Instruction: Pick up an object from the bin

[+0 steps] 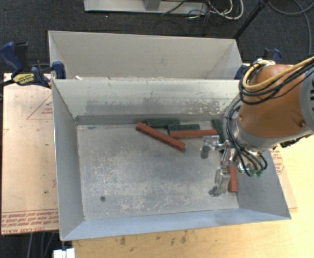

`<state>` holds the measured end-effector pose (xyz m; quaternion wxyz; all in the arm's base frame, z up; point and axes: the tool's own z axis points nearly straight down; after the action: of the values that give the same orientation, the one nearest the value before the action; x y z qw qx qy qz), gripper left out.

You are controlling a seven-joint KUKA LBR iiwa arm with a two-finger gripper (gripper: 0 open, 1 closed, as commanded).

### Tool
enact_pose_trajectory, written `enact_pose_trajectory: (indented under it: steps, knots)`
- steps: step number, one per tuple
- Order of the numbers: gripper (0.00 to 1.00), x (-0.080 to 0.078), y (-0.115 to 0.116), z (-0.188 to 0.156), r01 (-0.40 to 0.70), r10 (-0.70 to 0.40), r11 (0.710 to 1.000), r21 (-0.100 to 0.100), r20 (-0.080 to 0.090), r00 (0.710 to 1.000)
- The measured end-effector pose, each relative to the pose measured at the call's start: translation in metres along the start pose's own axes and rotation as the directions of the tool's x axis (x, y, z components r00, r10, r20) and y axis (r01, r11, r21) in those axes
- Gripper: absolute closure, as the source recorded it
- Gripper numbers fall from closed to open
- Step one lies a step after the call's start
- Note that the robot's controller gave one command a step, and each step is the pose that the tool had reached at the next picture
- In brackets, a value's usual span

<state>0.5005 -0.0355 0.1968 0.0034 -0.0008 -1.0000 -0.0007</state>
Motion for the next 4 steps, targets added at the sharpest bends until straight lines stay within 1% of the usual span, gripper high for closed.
enact_pose_trajectory:
  steps: [1,2,3,4]
  knots:
    - [0.0,-0.002,0.0,-0.003,0.001,-0.001,1.0,0.001,0.007,1.0]
    - [0.0,0.004,-0.052,0.02,0.027,-0.027,1.0,0.0,0.009,1.0]
    - [0.0,0.003,-0.092,0.027,0.035,-0.035,0.999,0.003,0.006,0.999]
    - [0.0,-0.053,-0.087,0.057,0.148,-0.148,0.989,0.005,0.014,0.989]
